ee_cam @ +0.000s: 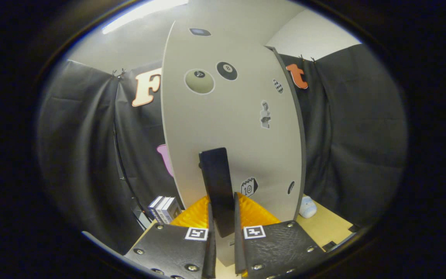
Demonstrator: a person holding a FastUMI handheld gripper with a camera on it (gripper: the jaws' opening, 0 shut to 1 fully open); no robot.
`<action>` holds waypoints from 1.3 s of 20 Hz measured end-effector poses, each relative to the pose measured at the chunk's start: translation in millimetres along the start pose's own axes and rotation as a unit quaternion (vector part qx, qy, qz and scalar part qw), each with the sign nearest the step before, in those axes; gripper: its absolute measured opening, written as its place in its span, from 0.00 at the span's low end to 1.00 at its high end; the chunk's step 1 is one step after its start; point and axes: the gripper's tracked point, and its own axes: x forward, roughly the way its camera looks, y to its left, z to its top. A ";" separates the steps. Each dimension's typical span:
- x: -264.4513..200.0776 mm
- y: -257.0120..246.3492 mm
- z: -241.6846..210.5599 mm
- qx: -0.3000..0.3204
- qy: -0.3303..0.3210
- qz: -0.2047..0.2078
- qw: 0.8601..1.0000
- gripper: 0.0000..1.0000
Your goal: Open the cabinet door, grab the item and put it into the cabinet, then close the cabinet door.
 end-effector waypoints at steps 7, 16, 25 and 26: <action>-38.6 -42.8 8.4 -0.016 -0.006 -0.004 1.000 0.19; -79.5 -123.2 18.2 -0.025 -0.007 -0.032 0.999 0.18; -93.9 -191.7 35.5 -0.034 -0.020 -0.039 0.998 0.18; -92.9 -200.3 36.5 -0.035 -0.021 -0.041 0.998 0.18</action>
